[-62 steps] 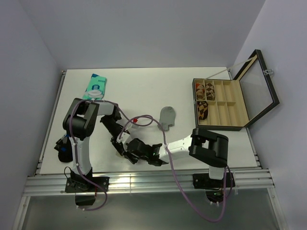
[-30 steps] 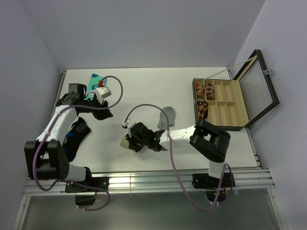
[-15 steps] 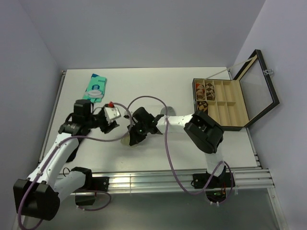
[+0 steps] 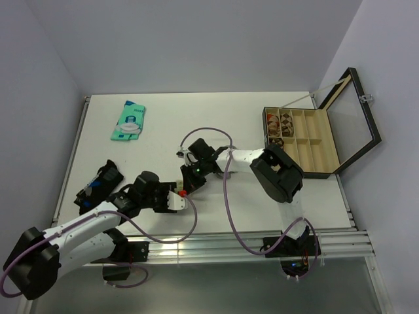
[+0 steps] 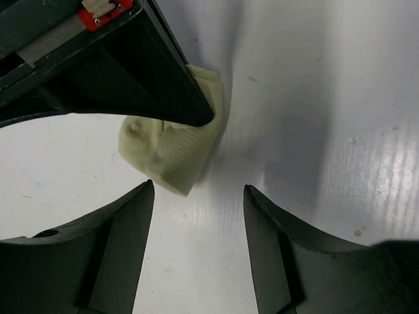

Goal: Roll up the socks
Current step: Roll the sock at the center of the board.

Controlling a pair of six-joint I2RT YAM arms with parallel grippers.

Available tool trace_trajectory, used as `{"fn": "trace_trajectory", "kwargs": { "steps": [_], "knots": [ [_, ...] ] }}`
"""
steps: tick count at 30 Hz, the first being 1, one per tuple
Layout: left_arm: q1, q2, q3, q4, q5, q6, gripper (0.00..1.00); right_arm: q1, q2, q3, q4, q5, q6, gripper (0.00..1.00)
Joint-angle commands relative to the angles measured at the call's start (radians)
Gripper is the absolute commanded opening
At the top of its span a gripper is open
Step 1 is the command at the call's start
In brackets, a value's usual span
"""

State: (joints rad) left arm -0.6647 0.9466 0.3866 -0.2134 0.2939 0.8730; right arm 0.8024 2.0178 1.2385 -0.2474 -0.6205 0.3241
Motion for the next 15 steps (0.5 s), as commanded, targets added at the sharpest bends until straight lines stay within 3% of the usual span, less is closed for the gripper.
{"fn": "trace_trajectory", "kwargs": {
  "steps": [1, 7, 15],
  "knots": [
    [-0.050, 0.015, -0.021, 0.160, -0.091, 0.011, 0.62, -0.008, 0.051, -0.001, -0.110, 0.051, -0.025, 0.00],
    [-0.081, 0.072, -0.055, 0.304, -0.122, 0.030, 0.61, -0.009, 0.056, -0.008, -0.099, 0.045, -0.020, 0.00],
    [-0.084, 0.132, -0.049, 0.312, -0.096, 0.063, 0.57, -0.012, 0.055, -0.010, -0.099, 0.042, -0.023, 0.00]
  ]
}}
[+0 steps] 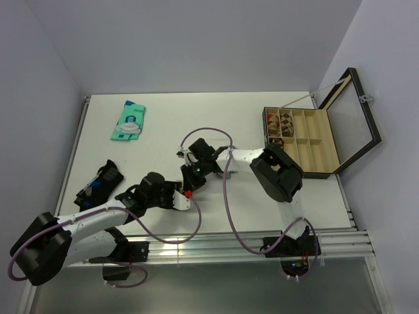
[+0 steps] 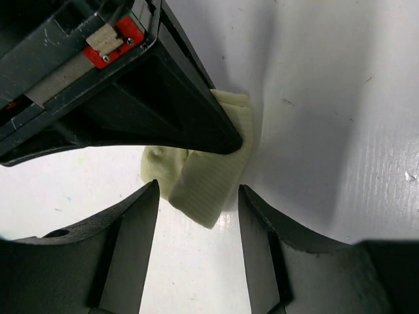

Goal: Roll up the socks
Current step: Roll the sock at the center of the board.

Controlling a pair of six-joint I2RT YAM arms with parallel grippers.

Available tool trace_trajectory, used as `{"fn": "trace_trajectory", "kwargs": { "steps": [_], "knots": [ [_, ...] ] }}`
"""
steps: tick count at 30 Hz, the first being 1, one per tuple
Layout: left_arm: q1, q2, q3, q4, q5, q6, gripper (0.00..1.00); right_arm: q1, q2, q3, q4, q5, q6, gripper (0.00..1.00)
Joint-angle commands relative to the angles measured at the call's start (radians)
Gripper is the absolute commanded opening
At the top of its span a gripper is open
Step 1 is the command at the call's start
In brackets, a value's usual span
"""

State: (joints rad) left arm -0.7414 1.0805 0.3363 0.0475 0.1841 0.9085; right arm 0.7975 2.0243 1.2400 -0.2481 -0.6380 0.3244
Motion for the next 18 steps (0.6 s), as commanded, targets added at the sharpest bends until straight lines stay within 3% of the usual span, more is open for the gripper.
{"fn": "trace_trajectory", "kwargs": {
  "steps": [1, 13, 18],
  "knots": [
    [-0.009, -0.001, 0.009, 0.043, 0.020, 0.029, 0.57, -0.011, 0.048, -0.010, -0.099, 0.058, -0.024, 0.00],
    [-0.012, 0.136, 0.085, -0.044, 0.058, 0.035, 0.53, -0.017, 0.028, -0.022, -0.095, 0.049, -0.022, 0.00],
    [-0.012, 0.209, 0.133, -0.100, 0.049, 0.006, 0.39, -0.017, 0.020, -0.042, -0.085, 0.049, -0.019, 0.00]
  ]
}}
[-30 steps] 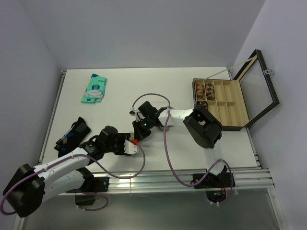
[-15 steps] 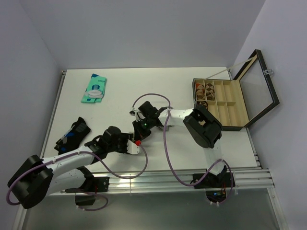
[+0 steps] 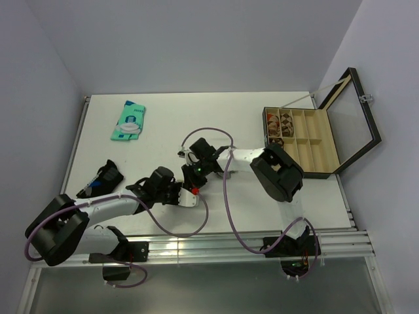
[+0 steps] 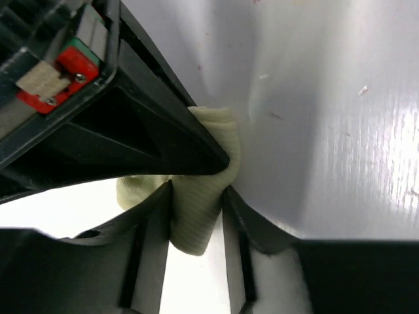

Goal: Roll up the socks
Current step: Roll the sock at the center of the board.

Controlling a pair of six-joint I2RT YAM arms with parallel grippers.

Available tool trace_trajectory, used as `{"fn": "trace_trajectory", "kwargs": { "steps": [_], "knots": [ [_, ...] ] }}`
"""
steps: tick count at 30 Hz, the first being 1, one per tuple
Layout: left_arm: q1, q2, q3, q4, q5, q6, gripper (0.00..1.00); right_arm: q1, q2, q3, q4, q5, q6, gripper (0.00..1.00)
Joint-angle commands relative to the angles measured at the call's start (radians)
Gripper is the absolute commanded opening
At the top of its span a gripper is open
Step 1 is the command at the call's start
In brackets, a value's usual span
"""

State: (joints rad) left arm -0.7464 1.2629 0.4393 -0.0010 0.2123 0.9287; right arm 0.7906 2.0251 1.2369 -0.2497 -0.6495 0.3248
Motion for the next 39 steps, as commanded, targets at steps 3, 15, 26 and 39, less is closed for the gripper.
{"fn": "trace_trajectory", "kwargs": {
  "steps": [3, 15, 26, 39],
  "knots": [
    [-0.007, 0.062, 0.038, -0.071, 0.013, -0.027, 0.27, -0.011, 0.009, -0.051, -0.076, 0.060, -0.015, 0.00],
    [0.016, 0.075, 0.081, -0.194, 0.102, -0.071, 0.00, -0.036, -0.241, -0.226, 0.110, 0.230, 0.129, 0.46],
    [0.173, 0.118, 0.203, -0.349, 0.360, -0.070, 0.00, -0.057, -0.629, -0.473, 0.237, 0.576, 0.283, 0.51],
    [0.294, 0.476, 0.531, -0.740, 0.519, 0.051, 0.00, 0.008, -1.019, -0.761, 0.412, 0.738, 0.212, 0.50]
  ]
}}
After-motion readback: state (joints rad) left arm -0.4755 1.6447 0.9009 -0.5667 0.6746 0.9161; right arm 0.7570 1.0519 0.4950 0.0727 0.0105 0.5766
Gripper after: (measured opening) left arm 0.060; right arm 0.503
